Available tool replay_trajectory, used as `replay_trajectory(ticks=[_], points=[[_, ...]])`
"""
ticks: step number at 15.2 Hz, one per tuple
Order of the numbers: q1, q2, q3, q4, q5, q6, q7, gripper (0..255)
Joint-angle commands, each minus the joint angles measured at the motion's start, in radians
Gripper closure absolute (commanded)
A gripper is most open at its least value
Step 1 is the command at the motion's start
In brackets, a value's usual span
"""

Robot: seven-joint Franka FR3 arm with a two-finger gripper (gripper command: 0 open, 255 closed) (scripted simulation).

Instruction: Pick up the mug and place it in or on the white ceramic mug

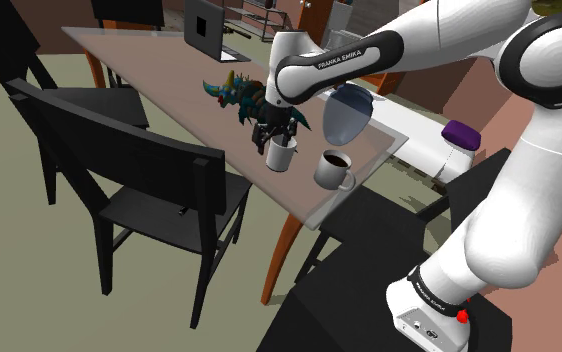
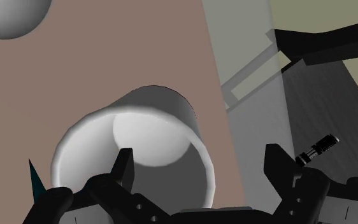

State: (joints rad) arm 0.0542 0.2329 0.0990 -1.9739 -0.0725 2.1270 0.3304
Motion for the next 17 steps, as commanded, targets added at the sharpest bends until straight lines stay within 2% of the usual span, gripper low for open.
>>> replay_trajectory(ticks=[1,2,11,17], points=[[0.0,0.0,0.0,0.0,0.0,0.0,0.0,0],[0.0,0.0,0.0,0.0,0.0,0.0,0.0,255],[0.0,0.0,0.0,0.0,0.0,0.0,0.0,255],[-0.001,-0.037,0.002,0.035,0.007,-0.072,-0.006,255]])
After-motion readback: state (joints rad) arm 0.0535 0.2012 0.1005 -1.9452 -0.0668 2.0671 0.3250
